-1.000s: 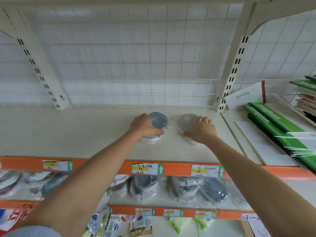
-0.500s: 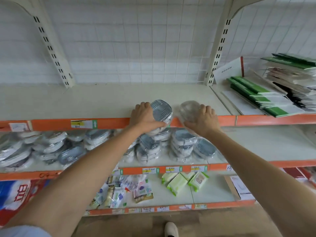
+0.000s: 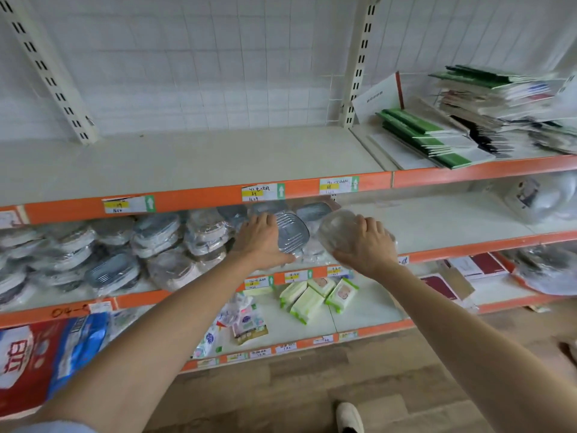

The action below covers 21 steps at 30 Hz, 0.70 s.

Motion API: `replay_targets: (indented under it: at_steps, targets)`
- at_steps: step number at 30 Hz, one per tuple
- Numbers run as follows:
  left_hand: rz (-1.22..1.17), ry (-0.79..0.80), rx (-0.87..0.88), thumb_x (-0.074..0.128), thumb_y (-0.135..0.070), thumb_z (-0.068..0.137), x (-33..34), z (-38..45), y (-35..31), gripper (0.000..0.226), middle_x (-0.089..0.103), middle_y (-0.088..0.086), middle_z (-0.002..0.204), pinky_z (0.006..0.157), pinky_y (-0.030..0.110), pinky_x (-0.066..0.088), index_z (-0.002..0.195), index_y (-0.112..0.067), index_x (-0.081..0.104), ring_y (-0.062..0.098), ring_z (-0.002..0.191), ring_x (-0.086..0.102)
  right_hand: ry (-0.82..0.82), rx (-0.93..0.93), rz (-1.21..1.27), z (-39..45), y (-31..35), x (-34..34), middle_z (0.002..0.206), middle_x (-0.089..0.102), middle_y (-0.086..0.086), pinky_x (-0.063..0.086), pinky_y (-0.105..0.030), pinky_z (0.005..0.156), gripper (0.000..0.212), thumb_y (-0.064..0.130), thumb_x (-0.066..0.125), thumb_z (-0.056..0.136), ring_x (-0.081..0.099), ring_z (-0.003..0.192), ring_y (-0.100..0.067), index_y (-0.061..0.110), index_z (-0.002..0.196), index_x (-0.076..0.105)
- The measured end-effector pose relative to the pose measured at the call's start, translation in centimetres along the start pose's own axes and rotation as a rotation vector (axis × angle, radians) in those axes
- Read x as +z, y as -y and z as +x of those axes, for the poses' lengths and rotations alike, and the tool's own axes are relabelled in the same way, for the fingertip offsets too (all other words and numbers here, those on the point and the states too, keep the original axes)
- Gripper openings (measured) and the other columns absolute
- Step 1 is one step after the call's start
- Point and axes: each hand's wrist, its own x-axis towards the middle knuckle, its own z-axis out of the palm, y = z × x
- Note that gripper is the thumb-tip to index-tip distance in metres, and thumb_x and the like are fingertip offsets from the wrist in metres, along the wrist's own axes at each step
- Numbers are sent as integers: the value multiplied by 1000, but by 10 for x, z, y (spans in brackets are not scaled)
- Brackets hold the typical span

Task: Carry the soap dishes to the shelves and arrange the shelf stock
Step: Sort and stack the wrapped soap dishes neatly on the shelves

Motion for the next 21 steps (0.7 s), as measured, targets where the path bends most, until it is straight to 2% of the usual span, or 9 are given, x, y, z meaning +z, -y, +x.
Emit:
replay_targets:
  at_steps: [7, 15, 21]
  targets:
    - [-23, 150, -18, 72, -64, 68, 39, -6, -37, 104, 38, 12, 144, 106, 40, 34, 144, -8, 28, 29, 131, 36, 139, 91, 53, -24, -48, 32, 134, 41, -16, 32, -36, 103, 85, 58, 62, 79, 38, 125, -31, 2, 135, 30]
    - [-61, 233, -68, 73, -62, 67, 77, 14, -111, 95, 43, 11, 138, 99, 36, 36, 135, -8, 36, 29, 125, 39, 208, 137, 92, -22, -124, 53, 133, 41, -14, 33, -36, 101, 86, 56, 63, 79, 37, 125, -30, 2, 136, 29]
    - [-72, 255, -83, 73, -61, 67, 103, 46, -178, 92, 45, 10, 136, 99, 37, 36, 133, -7, 38, 29, 125, 40, 255, 156, 99, 3, -195, 62, 131, 43, -15, 34, -37, 100, 86, 58, 63, 78, 39, 123, -31, 2, 135, 31]
